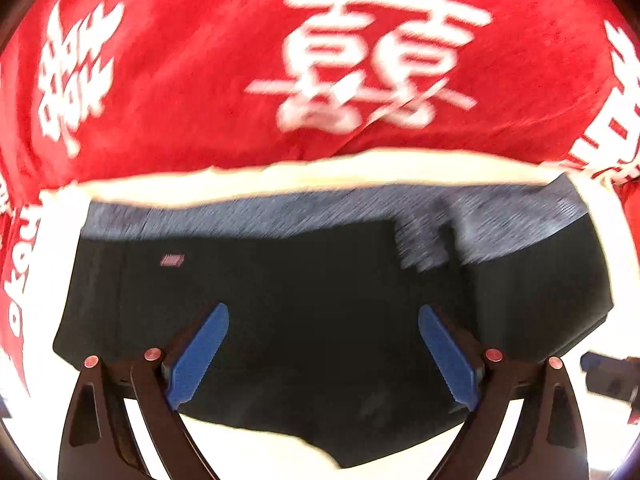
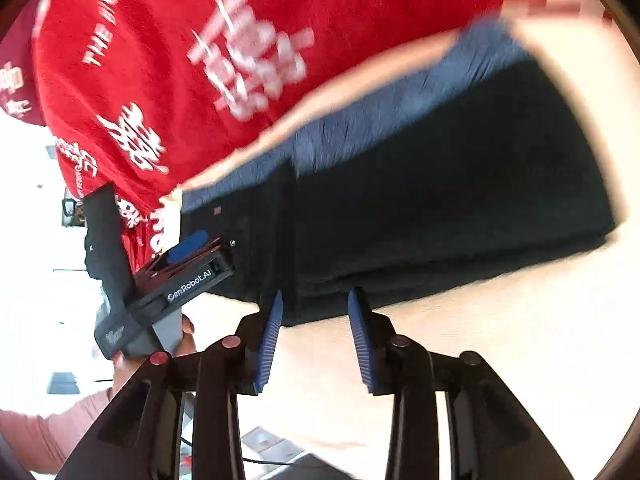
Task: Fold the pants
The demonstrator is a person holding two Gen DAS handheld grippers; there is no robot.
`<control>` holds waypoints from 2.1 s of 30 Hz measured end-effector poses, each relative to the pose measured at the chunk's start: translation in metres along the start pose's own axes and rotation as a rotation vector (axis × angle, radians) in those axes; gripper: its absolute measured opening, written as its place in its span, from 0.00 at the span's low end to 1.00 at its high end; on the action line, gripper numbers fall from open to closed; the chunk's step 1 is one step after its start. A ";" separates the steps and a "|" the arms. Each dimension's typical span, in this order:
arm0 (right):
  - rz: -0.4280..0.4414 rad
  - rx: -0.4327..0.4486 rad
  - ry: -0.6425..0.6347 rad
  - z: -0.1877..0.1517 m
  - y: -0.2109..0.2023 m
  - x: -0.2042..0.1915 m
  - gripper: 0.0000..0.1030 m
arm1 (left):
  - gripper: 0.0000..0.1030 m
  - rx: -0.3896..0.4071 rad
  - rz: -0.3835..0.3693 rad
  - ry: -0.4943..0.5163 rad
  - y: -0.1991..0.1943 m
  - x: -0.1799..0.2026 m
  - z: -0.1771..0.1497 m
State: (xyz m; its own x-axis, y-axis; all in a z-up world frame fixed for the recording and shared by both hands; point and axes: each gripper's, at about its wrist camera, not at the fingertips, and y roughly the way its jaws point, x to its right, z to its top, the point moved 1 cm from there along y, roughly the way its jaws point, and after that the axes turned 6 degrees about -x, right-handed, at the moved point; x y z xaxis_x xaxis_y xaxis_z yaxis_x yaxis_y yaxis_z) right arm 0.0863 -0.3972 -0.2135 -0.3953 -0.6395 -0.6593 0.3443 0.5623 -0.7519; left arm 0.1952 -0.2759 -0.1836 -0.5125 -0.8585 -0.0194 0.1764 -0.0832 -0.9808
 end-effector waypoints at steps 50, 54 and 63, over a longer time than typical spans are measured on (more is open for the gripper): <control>-0.427 -0.124 -0.744 -0.017 0.066 -0.057 0.42 | 0.99 -0.199 0.052 -0.219 0.013 -0.052 -0.083; -0.409 -0.170 -0.635 -0.015 0.068 -0.056 0.25 | 0.99 -0.197 0.027 -0.219 0.013 -0.072 -0.081; -0.451 -0.223 -0.549 -0.033 0.057 -0.069 0.38 | 0.99 -0.159 -0.009 -0.284 0.008 -0.113 -0.079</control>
State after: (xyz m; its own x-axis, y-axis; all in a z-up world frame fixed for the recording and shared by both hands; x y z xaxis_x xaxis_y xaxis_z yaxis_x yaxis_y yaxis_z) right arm 0.1053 -0.3041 -0.2110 0.0456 -0.9705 -0.2369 0.0450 0.2389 -0.9700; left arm 0.1878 -0.1393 -0.2046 -0.2544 -0.9669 0.0220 0.0282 -0.0301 -0.9991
